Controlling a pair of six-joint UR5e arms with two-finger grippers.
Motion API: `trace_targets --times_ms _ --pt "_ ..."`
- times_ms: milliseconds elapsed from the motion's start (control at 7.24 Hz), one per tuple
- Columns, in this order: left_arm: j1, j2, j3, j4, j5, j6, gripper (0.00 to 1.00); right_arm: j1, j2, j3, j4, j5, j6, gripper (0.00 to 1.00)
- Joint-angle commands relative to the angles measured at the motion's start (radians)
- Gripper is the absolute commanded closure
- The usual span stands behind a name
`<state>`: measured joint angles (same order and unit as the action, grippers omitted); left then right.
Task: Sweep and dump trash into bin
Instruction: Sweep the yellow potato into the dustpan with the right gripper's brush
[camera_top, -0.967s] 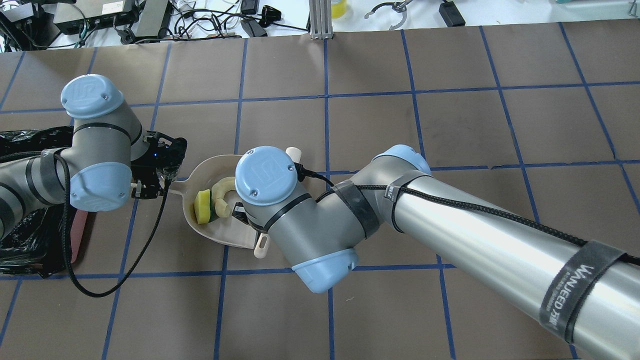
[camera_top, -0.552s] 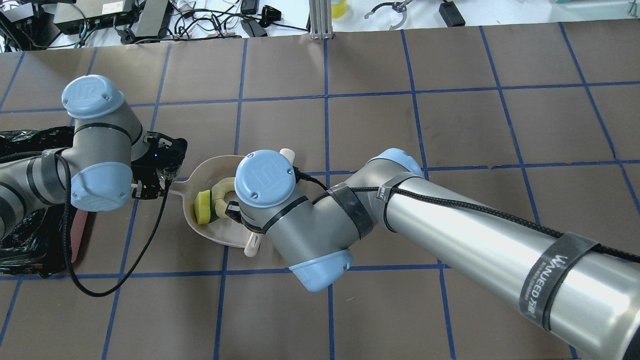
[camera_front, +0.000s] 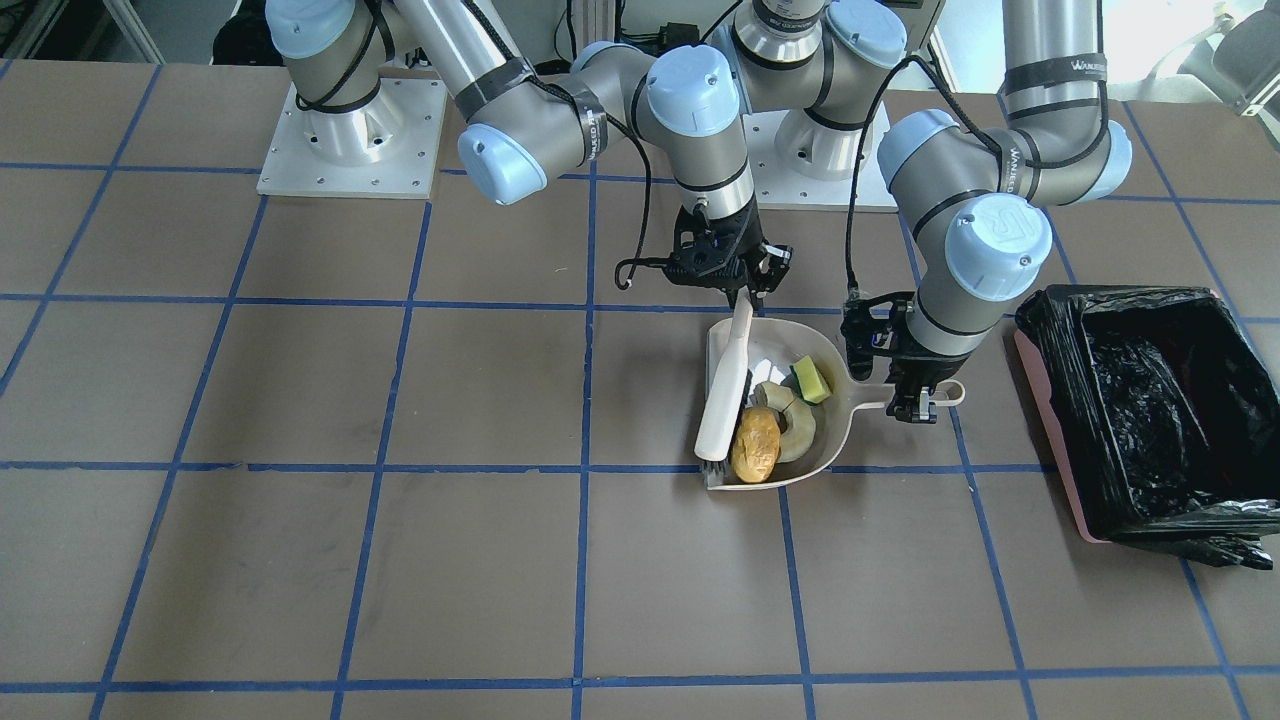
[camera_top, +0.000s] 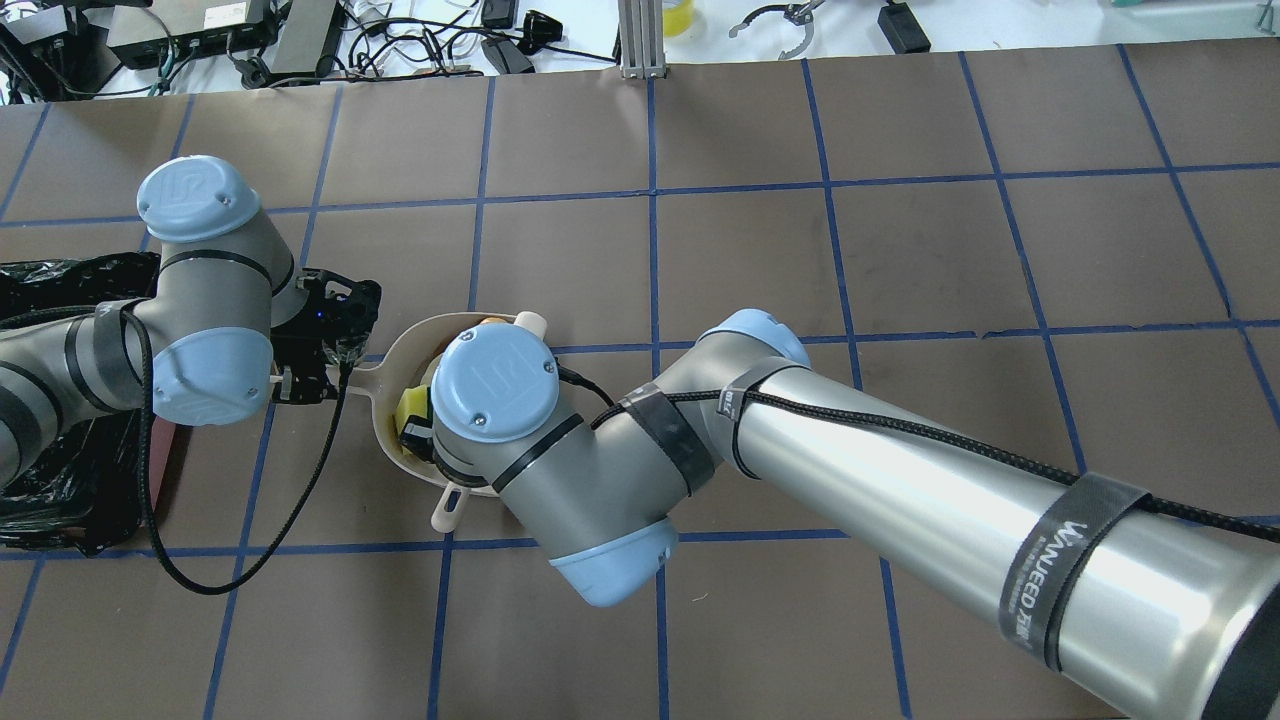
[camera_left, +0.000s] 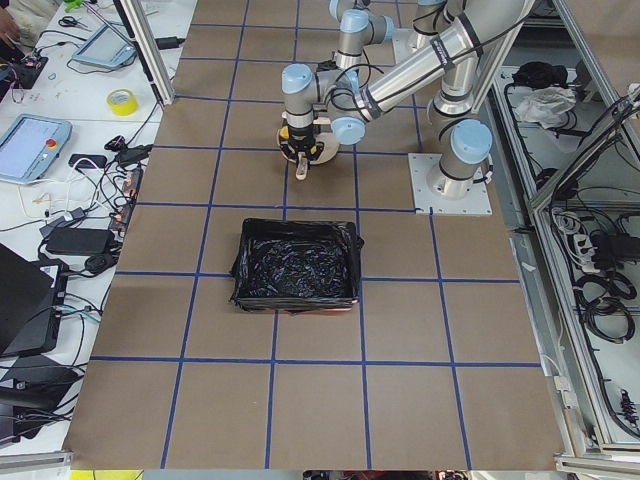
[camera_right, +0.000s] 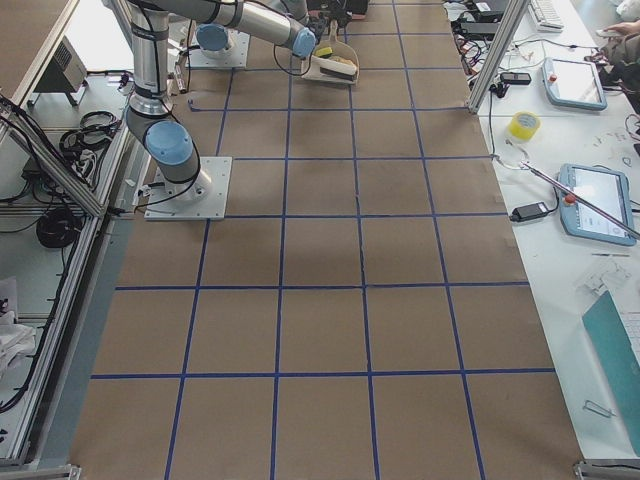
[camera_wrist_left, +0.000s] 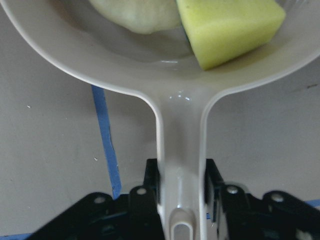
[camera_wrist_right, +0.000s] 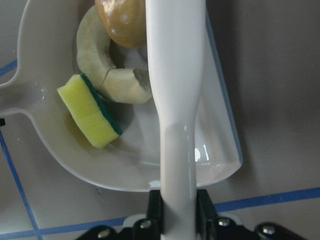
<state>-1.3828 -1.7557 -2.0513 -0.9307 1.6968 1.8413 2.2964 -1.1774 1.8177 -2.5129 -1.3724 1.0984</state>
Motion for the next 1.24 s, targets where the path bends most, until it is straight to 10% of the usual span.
trace_targets --times_ms 0,1105 --pt "-0.009 -0.001 -0.004 0.001 0.001 -0.002 1.0 0.021 0.005 -0.006 -0.003 0.009 0.052 1.0" --pt "-0.007 0.002 -0.001 0.001 -0.005 -0.002 1.0 -0.151 -0.056 -0.035 0.17 -0.062 -0.279 1.0"
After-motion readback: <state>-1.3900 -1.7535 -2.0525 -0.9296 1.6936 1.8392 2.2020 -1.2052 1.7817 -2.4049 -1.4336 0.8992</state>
